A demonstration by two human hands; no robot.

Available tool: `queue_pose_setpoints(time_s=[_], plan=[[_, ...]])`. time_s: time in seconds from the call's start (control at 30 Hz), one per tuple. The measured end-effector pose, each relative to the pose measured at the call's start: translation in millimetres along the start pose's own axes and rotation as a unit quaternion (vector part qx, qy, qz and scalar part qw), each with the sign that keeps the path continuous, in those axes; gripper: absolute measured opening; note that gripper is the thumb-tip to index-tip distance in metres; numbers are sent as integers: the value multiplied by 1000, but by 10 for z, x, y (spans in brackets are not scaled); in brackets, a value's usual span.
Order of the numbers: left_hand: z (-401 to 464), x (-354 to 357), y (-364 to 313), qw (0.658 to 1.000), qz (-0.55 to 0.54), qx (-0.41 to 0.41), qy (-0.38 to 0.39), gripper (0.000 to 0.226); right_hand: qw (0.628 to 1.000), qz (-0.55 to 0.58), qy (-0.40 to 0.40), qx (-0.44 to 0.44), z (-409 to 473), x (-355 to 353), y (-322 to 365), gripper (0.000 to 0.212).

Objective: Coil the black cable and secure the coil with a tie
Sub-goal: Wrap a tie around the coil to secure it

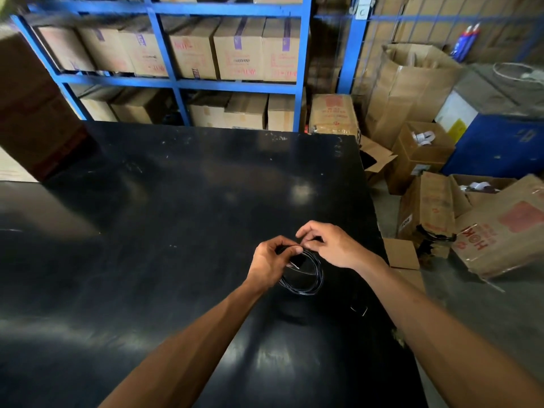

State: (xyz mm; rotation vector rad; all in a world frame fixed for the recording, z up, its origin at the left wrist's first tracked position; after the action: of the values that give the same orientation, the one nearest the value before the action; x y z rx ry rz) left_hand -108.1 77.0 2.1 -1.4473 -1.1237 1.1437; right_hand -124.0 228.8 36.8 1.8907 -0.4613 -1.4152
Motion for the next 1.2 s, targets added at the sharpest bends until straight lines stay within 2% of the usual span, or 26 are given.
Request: queue_pose_setpoints(time_s=[0.07,0.17,0.23,0.37,0.47,0.6,0.73,0.83,0.93,1.03,1.1,1.2], plan=[[-21,-9,21,999,-31,-9,2,2,1000,-3,-31,4,-23,-25,31,25],[-29,-48,61,998,-46,-35,-16,7,990,-17,-139,7,-107,-183,118,25],[-28,-73,66,998,-33,-52,-33,11,984,-35,-172,-29,-187,-211,257,23],[-46,-111,29,997,3,-56,-57,11,962,-135,-163,-175,-410,-57,619,15],[-48,-62,27,997,-8,-58,-44,10,938,-208,-164,-225,-546,-16,756,13],[-72,-21,-20,996,-44,-64,-39,11,931,-253,-136,-226,-607,-7,822,18],[-50,-45,-136,997,-45,-50,-34,8,937,-262,-101,-206,-625,-34,817,40],[-45,-1,-226,998,-62,-35,2,12,936,-271,-120,-191,-607,-90,815,43],[-37,40,-342,995,-92,-10,24,17,944,-231,-162,-170,-563,-201,823,38],[28,32,-487,994,-106,4,30,20,959,-173,-182,-132,-471,-303,756,48],[103,-25,-575,991,-131,-6,16,21,972,-77,-203,-95,-424,-420,651,57],[211,-112,-736,980,-198,-6,-11,20,971,150,-183,8,-376,-510,416,60]])
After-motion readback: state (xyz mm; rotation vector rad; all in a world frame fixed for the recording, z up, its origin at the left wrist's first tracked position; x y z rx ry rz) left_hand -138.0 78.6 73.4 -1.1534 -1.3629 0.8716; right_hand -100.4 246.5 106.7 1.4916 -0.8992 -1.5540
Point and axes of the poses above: each hand's wrist, its own z-axis towards the middle knuckle, its own x-axis out of the palm, y = z × x, the point moved 9 cm from there along z, towards the middle knuckle, and after that the axes turned 2 degrees about -x, right-handed, at the moved point
